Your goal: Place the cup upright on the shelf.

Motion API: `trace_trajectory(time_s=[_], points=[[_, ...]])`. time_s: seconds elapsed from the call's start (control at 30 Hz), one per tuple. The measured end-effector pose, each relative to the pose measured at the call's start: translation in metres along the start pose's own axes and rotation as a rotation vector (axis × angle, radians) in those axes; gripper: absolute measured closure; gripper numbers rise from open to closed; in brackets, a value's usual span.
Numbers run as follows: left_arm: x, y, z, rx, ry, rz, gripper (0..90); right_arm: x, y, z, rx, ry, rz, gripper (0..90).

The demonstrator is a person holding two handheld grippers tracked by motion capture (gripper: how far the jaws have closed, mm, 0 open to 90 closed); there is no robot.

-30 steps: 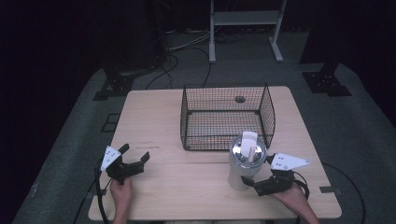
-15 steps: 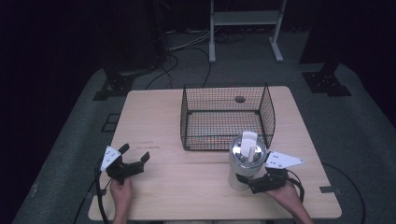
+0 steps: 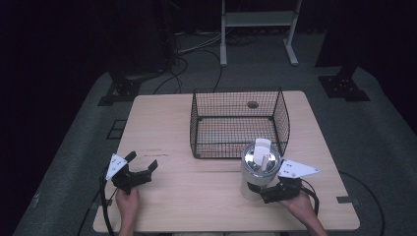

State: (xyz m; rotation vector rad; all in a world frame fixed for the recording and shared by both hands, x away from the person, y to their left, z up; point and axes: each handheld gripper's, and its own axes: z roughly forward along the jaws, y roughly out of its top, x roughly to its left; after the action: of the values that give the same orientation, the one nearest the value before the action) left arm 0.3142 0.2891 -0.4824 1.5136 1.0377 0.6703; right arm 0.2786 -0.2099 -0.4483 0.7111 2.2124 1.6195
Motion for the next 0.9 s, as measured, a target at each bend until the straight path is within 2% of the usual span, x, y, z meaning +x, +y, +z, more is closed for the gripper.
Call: trace_trajectory(time_s=[0.5,0.57,0.6,0.9], points=[[0.0,0.0,0.0,0.0,0.001,0.002,0.0,-0.001,0.001,-0.001,0.004,0.002,-0.013,9.0],[0.0,0.0,0.0,0.0,0.001,0.002,0.0,-0.002,0.001,-0.002,0.001,0.014,-0.005,9.1],[0.0,0.0,0.0,0.001,0.002,0.003,0.0,-0.002,0.002,-0.002,-0.007,0.031,0.016,9.1],[0.0,0.0,0.0,0.001,0.001,0.0,0.0,-0.002,0.014,-0.004,-0.024,0.049,-0.002,9.1]])
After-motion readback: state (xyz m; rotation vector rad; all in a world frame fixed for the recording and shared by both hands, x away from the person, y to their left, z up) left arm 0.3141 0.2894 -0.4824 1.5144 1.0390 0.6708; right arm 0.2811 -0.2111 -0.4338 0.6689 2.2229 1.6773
